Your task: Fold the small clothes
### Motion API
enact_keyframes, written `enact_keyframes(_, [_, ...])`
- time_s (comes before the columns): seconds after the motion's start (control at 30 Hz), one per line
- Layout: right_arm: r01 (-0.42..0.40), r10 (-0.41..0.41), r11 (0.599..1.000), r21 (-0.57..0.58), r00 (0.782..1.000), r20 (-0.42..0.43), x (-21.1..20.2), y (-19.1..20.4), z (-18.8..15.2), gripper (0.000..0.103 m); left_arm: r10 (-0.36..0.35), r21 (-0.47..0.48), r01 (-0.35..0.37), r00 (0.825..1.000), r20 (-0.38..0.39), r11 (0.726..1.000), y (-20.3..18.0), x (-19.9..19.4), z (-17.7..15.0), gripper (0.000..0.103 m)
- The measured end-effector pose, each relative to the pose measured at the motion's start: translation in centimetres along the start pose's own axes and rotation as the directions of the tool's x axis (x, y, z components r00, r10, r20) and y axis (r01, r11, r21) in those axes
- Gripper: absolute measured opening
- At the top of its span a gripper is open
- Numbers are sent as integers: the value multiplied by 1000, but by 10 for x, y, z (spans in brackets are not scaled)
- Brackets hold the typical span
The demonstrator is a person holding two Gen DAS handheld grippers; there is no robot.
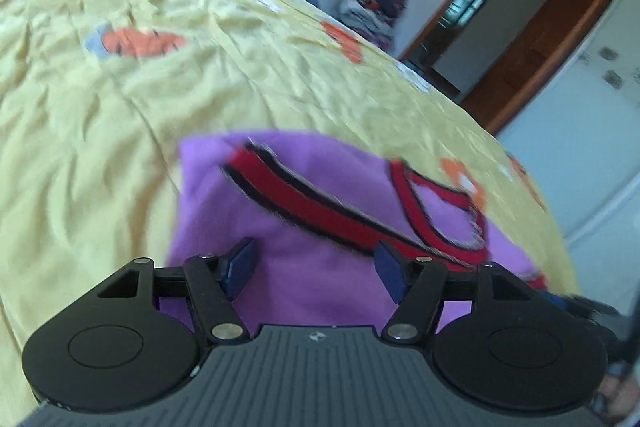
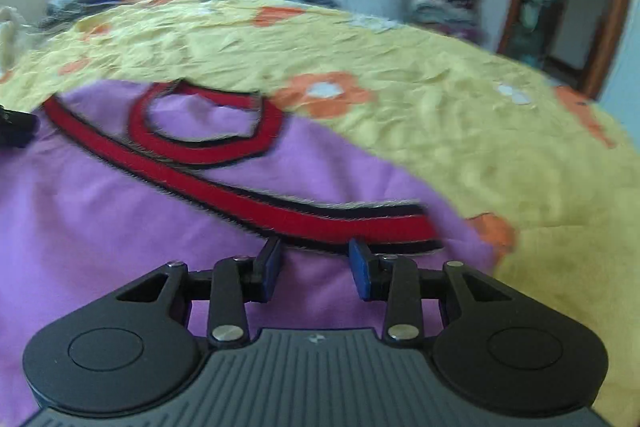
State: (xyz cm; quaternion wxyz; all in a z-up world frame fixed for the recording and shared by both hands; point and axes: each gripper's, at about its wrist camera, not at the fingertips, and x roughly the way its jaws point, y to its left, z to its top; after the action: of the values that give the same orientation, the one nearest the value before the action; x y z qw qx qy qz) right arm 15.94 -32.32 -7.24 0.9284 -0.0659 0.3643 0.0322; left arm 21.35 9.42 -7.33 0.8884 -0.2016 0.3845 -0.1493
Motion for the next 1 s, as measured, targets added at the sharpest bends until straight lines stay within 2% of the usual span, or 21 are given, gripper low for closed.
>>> enact_keyframes(0.03, [17, -18, 999, 34, 1000, 4, 0, -12, -5, 51, -4, -6, 4, 1000, 5, 1000, 4, 3, 3, 61])
enact_keyframes(0.07, [-7, 6, 995, 100, 1000, 5, 0, -26, -10, 56, 9, 5, -9, 1000, 6, 1000, 4, 5, 8, 55])
enact_keyframes(0.1, [-32, 31, 991, 133, 999, 14, 0, -34, -13, 57, 38, 35, -39, 999, 11, 999, 2, 7, 11, 51])
enact_keyframes(0.17, [16, -16, 995, 94, 1000, -7, -4, -29, -10, 58, 94, 80, -95, 995, 19, 992, -2, 7, 18, 36])
enact_keyframes(0.23, [71, -70, 994, 79, 997, -13, -20, -17, -6, 59, 115, 37, -115, 993, 3, 993, 0, -5, 20, 37])
enact_keyframes(0.27, [53, -54, 996, 70, 998, 24, -36, -10, -8, 59, 120, 31, -121, 992, 23, 992, -5, -18, 19, 48])
enact_keyframes(0.33, [-21, 15, 996, 89, 998, 65, -63, 9, -17, 60, 58, 58, -62, 996, 75, 996, -18, -49, 3, 70])
enact_keyframes(0.37, [-63, 56, 994, 90, 995, 77, -71, 20, -22, 60, 17, 73, -23, 997, 78, 997, -25, -59, -8, 73])
enact_keyframes(0.43, [-83, 77, 994, 67, 994, 82, -74, 42, -34, 60, -5, 141, -3, 998, 58, 990, -40, -70, -35, 73])
enact_keyframes(0.5, [-1, 1, 1000, -8, 1000, 13, -62, 59, -47, 60, 51, 184, -52, 999, 9, 982, -46, -63, -59, 73])
enact_keyframes(0.53, [31, -29, 999, -22, 998, 52, -62, 56, -58, 73, 81, 185, -77, 997, -16, 980, -40, -57, -67, 66])
enact_keyframes(0.57, [58, -58, 998, 5, 996, 67, -61, 45, -66, 86, 74, 202, -79, 997, 30, 976, -35, -59, -73, 67])
enact_keyframes(0.6, [44, -48, 996, 81, 998, 45, -59, 28, -69, 99, 112, 225, -117, 993, 33, 967, -31, -59, -74, 66])
enact_keyframes(0.63, [7, -9, 985, 172, 1000, 10, -58, 9, -70, 101, 141, 226, -145, 989, 34, 963, -26, -61, -72, 61])
enact_keyframes(0.67, [-3, 5, 975, 224, 1000, -8, -63, -3, -71, 101, 141, 203, -142, 990, 19, 969, -20, -64, -69, 61])
enact_keyframes(0.7, [18, -19, 974, 226, 1000, 2, -73, -5, -74, 100, 143, 171, -141, 990, -1, 975, -17, -69, -65, 61])
enact_keyframes(0.77, [58, -68, 979, 194, 997, 44, -96, -5, -81, 100, 139, 138, -137, 990, -6, 981, -18, -83, -62, 72])
enact_keyframes(0.8, [40, -59, 974, 224, 995, 77, -107, -11, -85, 101, 136, 149, -138, 990, 22, 979, -20, -94, -65, 76])
enact_keyframes(0.83, [-9, -18, 961, 277, 995, 94, -112, -22, -90, 101, 137, 166, -143, 990, 43, 976, -23, -103, -66, 82])
enact_keyframes(0.9, [-93, 71, 930, 357, 995, 75, -105, -49, -97, 100, 148, 159, -155, 987, 57, 975, -18, -110, -65, 85])
enact_keyframes(1.0, [-134, 109, 897, 422, 991, 81, -86, -70, -101, 100, 160, 90, -159, 987, 1, 983, 8, -98, -54, 85])
